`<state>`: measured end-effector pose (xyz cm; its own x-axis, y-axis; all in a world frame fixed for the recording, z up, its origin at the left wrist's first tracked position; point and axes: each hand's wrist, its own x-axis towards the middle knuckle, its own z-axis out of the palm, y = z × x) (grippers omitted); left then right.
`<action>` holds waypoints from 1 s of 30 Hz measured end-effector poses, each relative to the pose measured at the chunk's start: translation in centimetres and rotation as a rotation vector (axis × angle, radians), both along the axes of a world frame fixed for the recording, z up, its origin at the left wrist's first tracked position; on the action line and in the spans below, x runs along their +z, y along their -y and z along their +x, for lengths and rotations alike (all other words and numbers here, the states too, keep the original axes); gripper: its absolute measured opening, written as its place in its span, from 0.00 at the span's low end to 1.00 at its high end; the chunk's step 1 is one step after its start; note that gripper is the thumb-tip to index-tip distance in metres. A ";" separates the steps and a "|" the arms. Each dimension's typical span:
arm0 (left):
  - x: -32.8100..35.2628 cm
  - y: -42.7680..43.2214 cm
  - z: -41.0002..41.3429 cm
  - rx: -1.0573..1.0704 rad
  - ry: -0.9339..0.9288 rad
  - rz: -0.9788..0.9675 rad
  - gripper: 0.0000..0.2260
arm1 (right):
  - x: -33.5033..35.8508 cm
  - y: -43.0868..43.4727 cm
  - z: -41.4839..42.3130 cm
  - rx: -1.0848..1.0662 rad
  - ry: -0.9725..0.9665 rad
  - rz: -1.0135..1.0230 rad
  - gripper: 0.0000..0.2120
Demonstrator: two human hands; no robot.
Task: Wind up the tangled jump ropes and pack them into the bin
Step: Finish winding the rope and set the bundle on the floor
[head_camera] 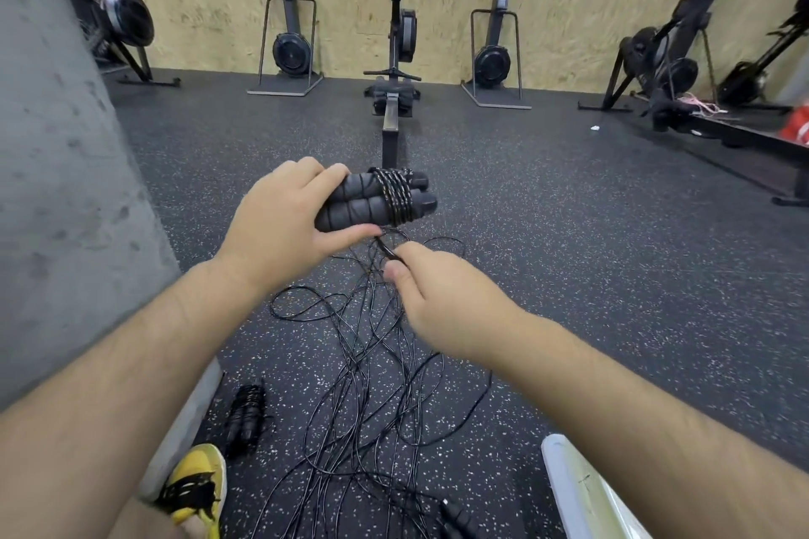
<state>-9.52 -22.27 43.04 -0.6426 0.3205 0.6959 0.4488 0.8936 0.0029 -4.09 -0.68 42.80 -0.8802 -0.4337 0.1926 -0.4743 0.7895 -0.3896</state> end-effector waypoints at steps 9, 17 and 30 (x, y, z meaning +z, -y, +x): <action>-0.8 0.2 -0.5 -0.019 0.062 -0.160 0.31 | 2.4 -1.6 0.8 0.069 -0.305 0.309 0.10; -1.7 -1.4 0.7 -0.254 0.208 -0.244 0.30 | 3.7 -4.3 -1.9 0.165 -0.561 0.290 0.14; -0.6 -4.8 4.6 -0.482 0.416 0.147 0.24 | 0.1 -6.9 -4.0 0.148 0.026 -0.124 0.08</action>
<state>-4.90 -17.50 42.40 -0.6760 0.5605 0.4784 0.7340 0.5698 0.3696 -8.12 6.23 42.90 -0.8137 -0.5335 0.2308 -0.5705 0.6567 -0.4933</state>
